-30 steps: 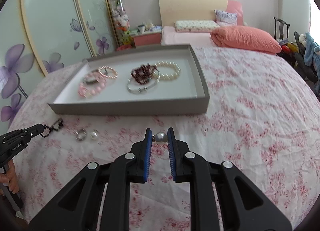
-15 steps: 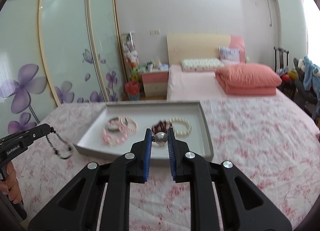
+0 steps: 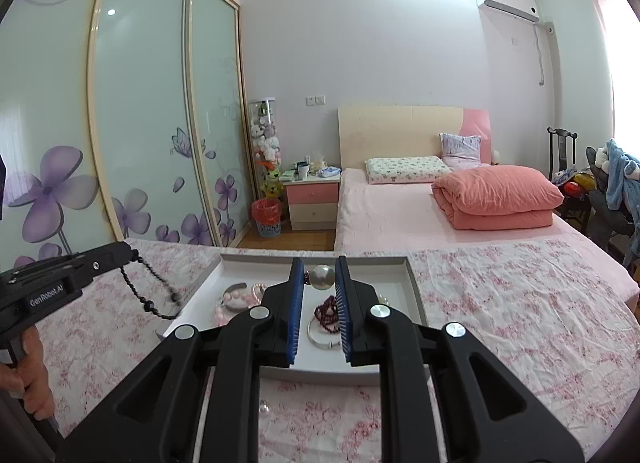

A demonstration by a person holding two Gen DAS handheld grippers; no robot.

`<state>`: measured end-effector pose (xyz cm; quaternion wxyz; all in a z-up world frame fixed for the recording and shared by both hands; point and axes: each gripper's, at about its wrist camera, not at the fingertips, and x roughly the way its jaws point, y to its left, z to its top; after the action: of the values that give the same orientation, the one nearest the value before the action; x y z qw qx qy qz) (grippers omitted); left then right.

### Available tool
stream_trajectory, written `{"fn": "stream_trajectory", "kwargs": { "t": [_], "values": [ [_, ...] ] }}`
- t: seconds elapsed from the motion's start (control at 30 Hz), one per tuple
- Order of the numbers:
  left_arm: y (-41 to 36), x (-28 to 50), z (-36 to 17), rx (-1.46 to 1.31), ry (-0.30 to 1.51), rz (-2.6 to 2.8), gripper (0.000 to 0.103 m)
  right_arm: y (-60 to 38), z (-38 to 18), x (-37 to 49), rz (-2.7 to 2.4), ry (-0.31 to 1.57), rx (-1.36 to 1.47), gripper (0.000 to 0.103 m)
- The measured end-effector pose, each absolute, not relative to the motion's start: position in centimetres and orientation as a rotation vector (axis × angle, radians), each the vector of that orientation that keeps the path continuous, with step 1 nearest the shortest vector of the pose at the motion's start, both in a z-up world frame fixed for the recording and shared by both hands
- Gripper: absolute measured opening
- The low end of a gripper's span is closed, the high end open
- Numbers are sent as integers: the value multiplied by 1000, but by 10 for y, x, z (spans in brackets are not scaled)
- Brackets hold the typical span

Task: Organize jewelry
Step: 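Put pearl earring in tray with right tool while left tool places black bracelet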

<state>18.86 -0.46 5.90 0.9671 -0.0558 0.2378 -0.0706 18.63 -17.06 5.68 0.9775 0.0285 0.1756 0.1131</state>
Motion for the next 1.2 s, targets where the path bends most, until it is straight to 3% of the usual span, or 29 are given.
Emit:
{"fn": "stream_trajectory", "kwargs": {
  "t": [0.6, 1.2],
  "values": [
    [-11, 233, 58, -109, 491, -143, 7, -167, 59, 226, 215, 334, 64, 17],
    [-16, 297, 17, -124, 591, -150, 7, -162, 15, 299, 200, 484, 105, 17]
  ]
}}
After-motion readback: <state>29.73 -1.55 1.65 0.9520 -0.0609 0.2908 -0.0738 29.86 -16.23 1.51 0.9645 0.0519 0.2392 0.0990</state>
